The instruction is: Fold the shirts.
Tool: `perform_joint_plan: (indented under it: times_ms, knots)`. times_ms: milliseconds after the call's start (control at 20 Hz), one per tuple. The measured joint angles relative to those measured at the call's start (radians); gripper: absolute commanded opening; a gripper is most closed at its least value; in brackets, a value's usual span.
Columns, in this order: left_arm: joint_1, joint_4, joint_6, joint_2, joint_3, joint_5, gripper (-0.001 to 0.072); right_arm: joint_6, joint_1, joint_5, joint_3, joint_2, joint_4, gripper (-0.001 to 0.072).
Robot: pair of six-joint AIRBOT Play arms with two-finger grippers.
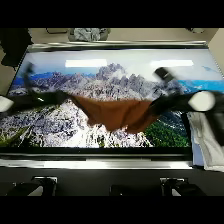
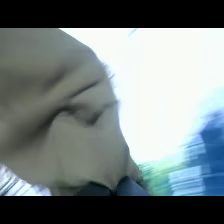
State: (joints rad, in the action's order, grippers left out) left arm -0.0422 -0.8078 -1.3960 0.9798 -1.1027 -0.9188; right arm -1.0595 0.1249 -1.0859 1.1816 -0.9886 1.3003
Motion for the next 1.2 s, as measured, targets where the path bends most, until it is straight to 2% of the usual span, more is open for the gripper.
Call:
perform_joint_plan:
  times_ms: [250,500,750,950,1100,1200]
  knots:
    - [0.137,-0.016,-0.043,-0.155,-0.274,-0.003,0.0025,0.025,-0.105,-0.014,0.232,0.226,0.07,0.0034]
    - [0.193,-0.054,-0.083,-0.282,-0.345,-0.008,0.0025,0.013,-0.127,-0.1,0.283,0.37,0.186,0.0034]
    - [0.211,-0.075,-0.119,-0.367,-0.358,-0.056,0.0026,0.004,-0.132,-0.132,0.294,0.439,0.198,0.0034]
    - [0.213,-0.106,-0.13,-0.356,-0.267,-0.17,0.0026,0.001,-0.132,-0.235,0.28,0.349,0.192,0.0036]
    - [0.199,-0.121,-0.13,-0.32,-0.045,-0.222,0.0028,0.047,-0.133,-0.323,0.19,0.187,0.103,0.0035]
    - [0.187,-0.129,-0.129,-0.283,0.119,-0.222,0.0028,0.106,-0.133,-0.283,0.104,0.047,0.021,0.0035]
